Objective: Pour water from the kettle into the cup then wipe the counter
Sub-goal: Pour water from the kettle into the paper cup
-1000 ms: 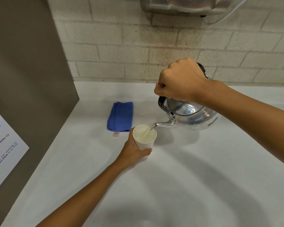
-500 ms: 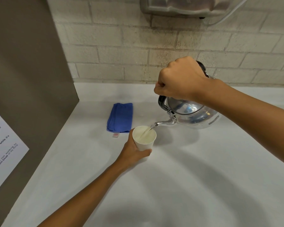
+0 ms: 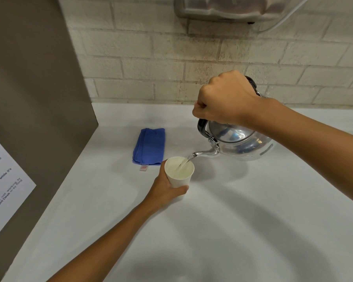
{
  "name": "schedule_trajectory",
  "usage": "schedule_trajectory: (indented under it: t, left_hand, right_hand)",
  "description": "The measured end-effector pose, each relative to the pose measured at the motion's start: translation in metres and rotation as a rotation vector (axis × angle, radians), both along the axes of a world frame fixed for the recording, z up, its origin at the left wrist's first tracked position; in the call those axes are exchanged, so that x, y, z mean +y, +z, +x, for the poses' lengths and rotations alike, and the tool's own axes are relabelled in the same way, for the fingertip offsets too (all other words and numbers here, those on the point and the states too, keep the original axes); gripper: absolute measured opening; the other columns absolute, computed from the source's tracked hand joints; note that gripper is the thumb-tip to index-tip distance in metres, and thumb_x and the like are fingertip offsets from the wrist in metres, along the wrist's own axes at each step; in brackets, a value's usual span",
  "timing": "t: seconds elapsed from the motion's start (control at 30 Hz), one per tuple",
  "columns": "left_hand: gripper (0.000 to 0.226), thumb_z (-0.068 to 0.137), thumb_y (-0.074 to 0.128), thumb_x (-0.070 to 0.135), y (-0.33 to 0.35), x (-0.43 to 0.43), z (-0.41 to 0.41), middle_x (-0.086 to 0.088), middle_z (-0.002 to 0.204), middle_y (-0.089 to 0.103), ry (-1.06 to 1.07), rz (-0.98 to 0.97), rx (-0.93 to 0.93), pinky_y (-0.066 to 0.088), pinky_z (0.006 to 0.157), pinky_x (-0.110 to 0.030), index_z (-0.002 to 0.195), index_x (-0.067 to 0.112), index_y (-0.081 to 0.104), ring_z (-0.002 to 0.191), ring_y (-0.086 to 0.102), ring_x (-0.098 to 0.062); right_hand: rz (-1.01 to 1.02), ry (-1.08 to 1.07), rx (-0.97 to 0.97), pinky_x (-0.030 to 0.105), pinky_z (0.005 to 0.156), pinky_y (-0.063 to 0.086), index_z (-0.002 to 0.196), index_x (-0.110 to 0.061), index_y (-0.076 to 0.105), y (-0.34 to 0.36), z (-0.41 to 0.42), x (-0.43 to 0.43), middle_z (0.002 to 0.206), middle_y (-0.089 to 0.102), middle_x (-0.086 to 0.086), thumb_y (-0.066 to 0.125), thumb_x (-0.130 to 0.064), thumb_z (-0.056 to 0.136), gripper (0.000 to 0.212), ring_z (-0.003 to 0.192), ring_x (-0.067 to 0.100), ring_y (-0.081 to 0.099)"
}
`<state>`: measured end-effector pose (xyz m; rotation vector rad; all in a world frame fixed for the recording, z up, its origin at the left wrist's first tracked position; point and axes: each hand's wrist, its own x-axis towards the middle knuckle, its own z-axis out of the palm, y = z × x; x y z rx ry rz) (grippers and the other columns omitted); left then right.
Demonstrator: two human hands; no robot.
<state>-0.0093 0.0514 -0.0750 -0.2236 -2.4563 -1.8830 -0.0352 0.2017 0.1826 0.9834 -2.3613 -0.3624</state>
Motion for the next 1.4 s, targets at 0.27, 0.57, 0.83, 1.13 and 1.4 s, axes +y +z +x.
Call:
schedule_trajectory:
  t: [0.27, 0.57, 0.83, 1.13, 1.4]
  left_hand:
    - [0.076, 0.064, 0.081, 0.010, 0.002, -0.001, 0.003, 0.024, 0.109, 0.043, 0.009, 0.018, -0.009, 0.036, 0.071, 0.007, 0.116, 0.034, 0.031, 0.101, 0.048, 0.001]
    - [0.074, 0.064, 0.082, 0.013, 0.002, -0.002, 0.005, 0.026, 0.110, 0.042, 0.015, 0.014, -0.015, 0.038, 0.073, 0.005, 0.112, 0.040, 0.031, 0.102, 0.047, 0.004]
    - [0.081, 0.063, 0.083, 0.016, 0.001, -0.003, 0.005, 0.027, 0.111, 0.043, 0.023, 0.013, -0.030, 0.037, 0.074, 0.006, 0.118, 0.038, 0.028, 0.104, 0.046, 0.007]
    - [0.077, 0.062, 0.083, 0.017, -0.001, -0.003, 0.006, 0.026, 0.113, 0.045, 0.032, 0.015, -0.029, 0.037, 0.075, 0.005, 0.112, 0.046, 0.033, 0.100, 0.043, 0.022]
    - [0.076, 0.062, 0.083, 0.014, -0.001, -0.004, 0.006, 0.025, 0.113, 0.045, 0.033, 0.014, -0.040, 0.037, 0.075, 0.006, 0.111, 0.046, 0.034, 0.100, 0.043, 0.024]
  right_hand:
    - [-0.038, -0.012, -0.033, 0.019, 0.048, 0.013, 0.043, -0.014, 0.017, -0.002, -0.003, 0.005, 0.040, 0.015, -0.001, 0.046, -0.015, 0.075, 0.043, 0.040, 0.014, 0.012]
    - [-0.142, -0.063, -0.096, 0.019, 0.046, 0.011, 0.040, -0.018, 0.018, -0.017, -0.012, 0.019, 0.038, 0.014, -0.005, 0.052, -0.017, 0.076, 0.050, 0.039, 0.012, 0.011]
    - [-0.183, -0.082, -0.096, 0.019, 0.047, 0.011, 0.040, -0.015, 0.021, -0.018, -0.025, 0.030, 0.037, 0.013, -0.004, 0.053, -0.018, 0.076, 0.048, 0.038, 0.014, 0.011]
    - [-0.544, -0.249, -0.289, 0.024, 0.049, 0.028, 0.051, -0.001, 0.060, -0.025, -0.076, 0.043, 0.046, 0.050, 0.007, 0.052, -0.029, 0.081, 0.042, 0.047, 0.022, 0.043]
    - [-0.790, -0.392, -0.438, 0.022, 0.045, 0.028, 0.045, -0.011, 0.057, -0.055, -0.121, 0.028, 0.038, 0.044, -0.005, 0.053, -0.028, 0.079, 0.038, 0.040, 0.012, 0.043]
